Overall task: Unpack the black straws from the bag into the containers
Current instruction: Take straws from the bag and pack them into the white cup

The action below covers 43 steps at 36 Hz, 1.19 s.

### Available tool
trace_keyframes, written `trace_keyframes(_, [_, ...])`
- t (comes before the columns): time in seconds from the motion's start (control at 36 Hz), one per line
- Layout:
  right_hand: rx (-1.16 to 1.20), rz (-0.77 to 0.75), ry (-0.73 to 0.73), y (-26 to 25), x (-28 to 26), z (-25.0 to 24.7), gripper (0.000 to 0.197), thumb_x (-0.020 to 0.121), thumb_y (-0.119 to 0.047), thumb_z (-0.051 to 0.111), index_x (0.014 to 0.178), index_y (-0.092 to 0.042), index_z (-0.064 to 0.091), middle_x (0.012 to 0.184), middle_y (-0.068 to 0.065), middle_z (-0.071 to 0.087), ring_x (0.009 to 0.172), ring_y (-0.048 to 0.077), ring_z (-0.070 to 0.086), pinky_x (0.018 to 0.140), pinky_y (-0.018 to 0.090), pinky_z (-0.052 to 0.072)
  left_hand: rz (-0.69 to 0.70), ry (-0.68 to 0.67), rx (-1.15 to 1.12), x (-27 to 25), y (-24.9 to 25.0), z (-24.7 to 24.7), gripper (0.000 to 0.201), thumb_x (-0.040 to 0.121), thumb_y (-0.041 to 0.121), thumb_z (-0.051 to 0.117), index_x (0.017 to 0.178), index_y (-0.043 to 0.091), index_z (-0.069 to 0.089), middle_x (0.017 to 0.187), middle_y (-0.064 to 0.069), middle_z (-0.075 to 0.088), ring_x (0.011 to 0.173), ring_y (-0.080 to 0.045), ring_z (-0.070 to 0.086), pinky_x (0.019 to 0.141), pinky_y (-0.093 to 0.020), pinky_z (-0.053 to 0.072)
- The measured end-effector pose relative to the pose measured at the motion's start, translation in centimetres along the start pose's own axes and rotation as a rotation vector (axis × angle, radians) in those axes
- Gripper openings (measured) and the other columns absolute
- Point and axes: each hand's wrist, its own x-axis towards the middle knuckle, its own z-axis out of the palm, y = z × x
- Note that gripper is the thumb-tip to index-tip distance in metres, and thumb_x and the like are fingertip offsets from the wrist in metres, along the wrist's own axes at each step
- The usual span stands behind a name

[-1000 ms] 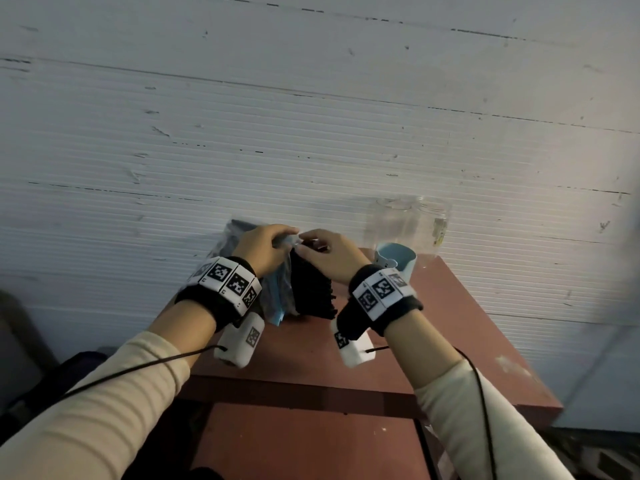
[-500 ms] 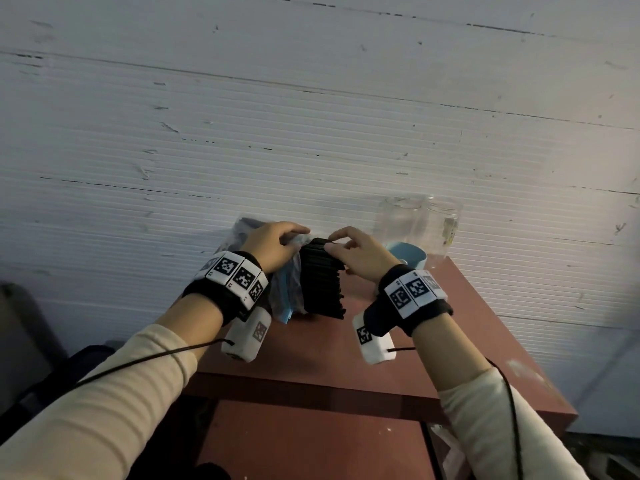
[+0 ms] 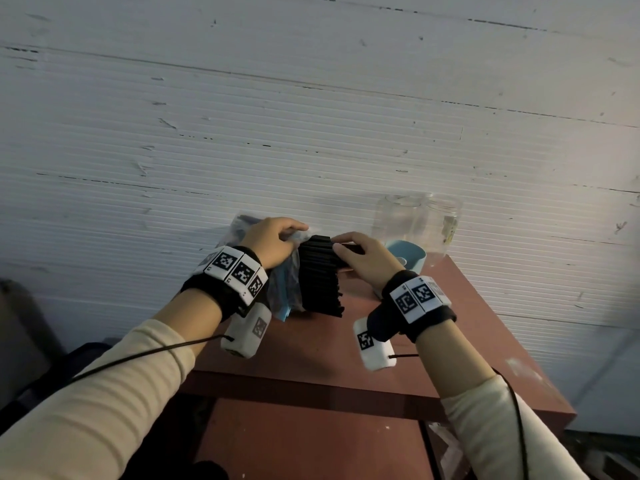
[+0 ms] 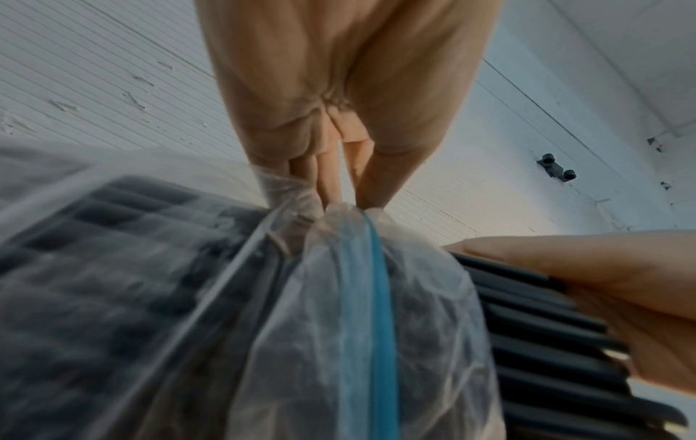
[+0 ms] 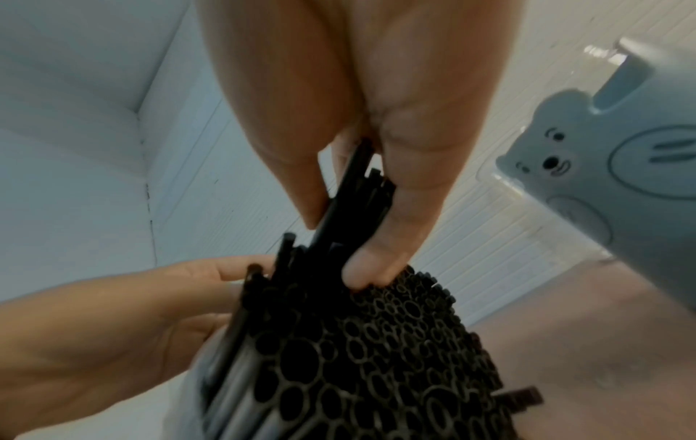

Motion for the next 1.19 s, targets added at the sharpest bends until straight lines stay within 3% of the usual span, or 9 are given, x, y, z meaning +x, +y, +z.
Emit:
trace_keyframes(0.31, [0.0, -0.061, 0.09, 1.0, -0.9, -3.5, 0.012, 0.092, -0.007, 0.061, 0.1, -0.009, 0.069, 0.097, 0.01, 0.068, 0.085, 0.029, 0.068, 0.084, 0.044, 0.057, -0.012, -0.014, -0.002, 0.2, 0.0, 0.1, 0.028, 0.092, 0.021, 0.064, 0.12, 0.025, 0.065, 0.124, 0.003, 0.065, 0.113, -0.007, 0.06, 0.097, -0.019, 0.043])
trace_keyframes(0.47, [0.035, -0.071, 0.075, 0.4, -1.3, -3.7, 0.019, 0.094, -0.002, 0.057, 0.11, 0.003, 0.066, 0.098, 0.015, 0.065, 0.073, 0.016, 0.066, 0.065, 0.017, 0.057, -0.027, 0.013, 0.094, 0.1, 0.8, 0.3, 0.03, 0.092, 0.012, 0.059, 0.118, 0.026, 0.065, 0.123, -0.001, 0.066, 0.111, -0.013, 0.061, 0.096, -0.025, 0.047])
trace_keyframes(0.61, [0.02, -0.061, 0.097, 0.5, -2.4, -5.5, 0.012, 0.092, -0.005, 0.06, 0.101, -0.009, 0.069, 0.095, 0.012, 0.067, 0.068, 0.017, 0.068, 0.072, 0.028, 0.059, 0.136, 0.073, 0.235, -1.3, 4.8, 1.1, 0.037, 0.091, 0.021, 0.062, 0.128, 0.017, 0.06, 0.133, -0.003, 0.058, 0.122, -0.019, 0.054, 0.1, -0.023, 0.037])
trace_keyframes(0.67, [0.008, -0.057, 0.11, 0.4, -3.1, -6.4, 0.012, 0.092, -0.006, 0.061, 0.099, -0.012, 0.069, 0.093, 0.01, 0.068, 0.067, 0.014, 0.069, 0.072, 0.031, 0.059, 0.232, -0.012, 0.251, -1.7, 7.1, 1.8, 0.048, 0.087, 0.034, 0.069, 0.132, 0.02, 0.056, 0.138, 0.002, 0.055, 0.128, -0.015, 0.049, 0.1, -0.018, 0.031])
trace_keyframes(0.78, [-0.089, -0.102, 0.146, -0.1, -4.6, -7.9, 0.014, 0.092, -0.008, 0.061, 0.101, -0.014, 0.07, 0.094, 0.004, 0.069, 0.079, 0.012, 0.068, 0.07, 0.02, 0.055, 0.268, -0.267, 0.4, -1.0, 10.3, 4.5, 0.078, 0.072, 0.043, 0.081, 0.139, 0.022, 0.047, 0.139, 0.002, 0.052, 0.127, -0.016, 0.048, 0.1, -0.023, 0.034])
trace_keyframes(0.89, [-0.231, -0.145, 0.173, -0.9, -6.1, -9.9, 0.017, 0.091, -0.013, 0.062, 0.103, -0.021, 0.071, 0.097, -0.002, 0.071, 0.091, 0.014, 0.067, 0.088, 0.032, 0.054, 0.304, -0.355, 0.511, -0.2, 12.3, 6.7, 0.059, 0.073, 0.031, 0.08, 0.124, 0.019, 0.054, 0.113, -0.003, 0.064, 0.105, -0.024, 0.059, 0.088, -0.033, 0.045])
trace_keyframes(0.97, [-0.296, -0.189, 0.187, -2.0, -7.4, -11.6, 0.017, 0.091, -0.017, 0.062, 0.105, -0.023, 0.069, 0.098, -0.003, 0.07, 0.087, 0.016, 0.068, 0.09, 0.041, 0.054, 0.323, -0.296, 0.476, 0.1, 13.4, 7.5, 0.031, 0.083, 0.033, 0.069, 0.11, 0.02, 0.062, 0.1, -0.002, 0.068, 0.096, -0.023, 0.063, 0.084, -0.037, 0.05])
trace_keyframes(1.08, [-0.275, -0.268, 0.269, -4.3, -9.0, -13.5, 0.021, 0.093, -0.029, 0.059, 0.114, -0.031, 0.063, 0.097, 0.002, 0.068, 0.076, 0.015, 0.068, 0.073, 0.034, 0.059, 0.337, -0.215, 0.29, 0.3, 15.4, 7.9, 0.023, 0.085, 0.038, 0.066, 0.089, 0.017, 0.06, 0.084, 0.002, 0.065, 0.084, -0.018, 0.061, 0.073, -0.032, 0.046])
trace_keyframes(1.19, [-0.266, -0.403, 0.42, -6.2, -9.2, -14.7, 0.028, 0.091, -0.035, 0.061, 0.12, -0.035, 0.059, 0.098, -0.003, 0.064, 0.09, 0.008, 0.062, 0.083, 0.023, 0.051, 0.309, -0.215, 0.013, -0.3, 17.5, 8.7, 0.019, 0.087, 0.033, 0.068, 0.08, 0.018, 0.058, 0.08, 0.003, 0.064, 0.079, -0.014, 0.061, 0.072, -0.028, 0.045])
